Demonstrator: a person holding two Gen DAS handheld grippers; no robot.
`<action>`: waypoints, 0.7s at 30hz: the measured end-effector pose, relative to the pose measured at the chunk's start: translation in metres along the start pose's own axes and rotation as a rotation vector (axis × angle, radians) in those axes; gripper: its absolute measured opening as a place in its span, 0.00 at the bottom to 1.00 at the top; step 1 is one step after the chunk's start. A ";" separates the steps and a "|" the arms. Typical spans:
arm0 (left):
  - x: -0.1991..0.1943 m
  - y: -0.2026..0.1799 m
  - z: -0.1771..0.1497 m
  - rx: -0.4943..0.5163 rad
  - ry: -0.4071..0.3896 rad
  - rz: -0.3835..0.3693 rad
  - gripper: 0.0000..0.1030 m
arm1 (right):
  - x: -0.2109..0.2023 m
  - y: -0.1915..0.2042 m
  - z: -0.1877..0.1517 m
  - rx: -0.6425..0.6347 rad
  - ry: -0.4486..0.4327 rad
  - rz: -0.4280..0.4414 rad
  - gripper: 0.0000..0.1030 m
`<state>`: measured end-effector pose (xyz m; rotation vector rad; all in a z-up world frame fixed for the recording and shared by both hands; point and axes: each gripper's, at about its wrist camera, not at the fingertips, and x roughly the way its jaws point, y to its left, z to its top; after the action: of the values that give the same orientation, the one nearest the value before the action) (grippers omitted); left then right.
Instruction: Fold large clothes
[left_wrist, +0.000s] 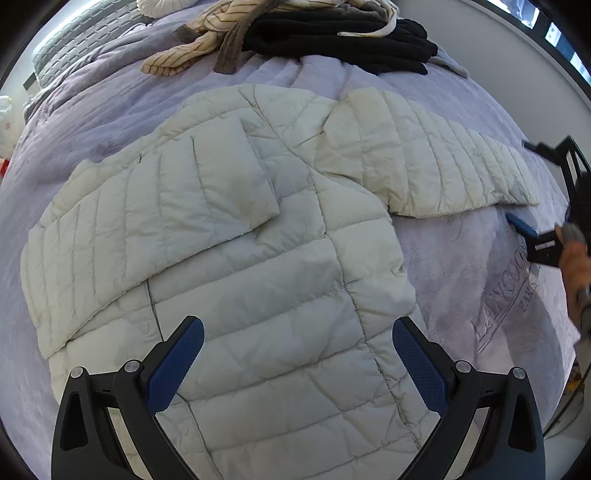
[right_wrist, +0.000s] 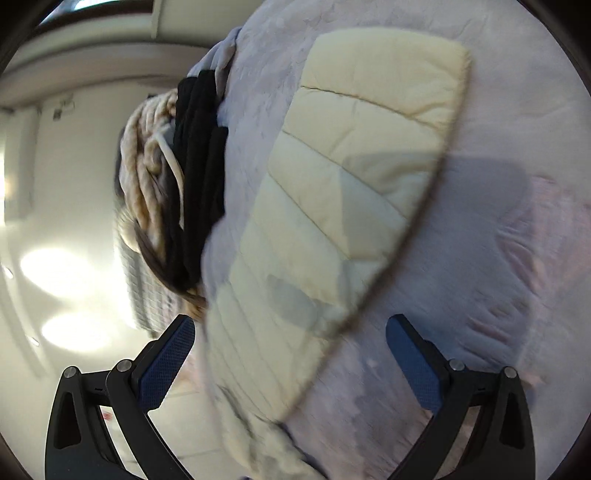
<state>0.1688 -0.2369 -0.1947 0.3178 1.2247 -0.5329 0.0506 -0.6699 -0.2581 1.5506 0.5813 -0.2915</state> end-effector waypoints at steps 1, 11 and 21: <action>0.001 0.002 0.000 -0.005 0.002 0.002 0.99 | 0.003 0.000 0.003 0.015 -0.002 0.021 1.00; -0.002 0.027 0.003 -0.049 -0.020 0.026 0.99 | 0.029 0.008 0.017 0.091 0.002 0.065 0.55; -0.013 0.083 0.003 -0.178 -0.069 0.079 0.99 | 0.031 0.055 -0.002 0.013 0.059 0.175 0.11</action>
<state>0.2136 -0.1659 -0.1859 0.1941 1.1783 -0.3610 0.1048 -0.6611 -0.2277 1.6151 0.4866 -0.1162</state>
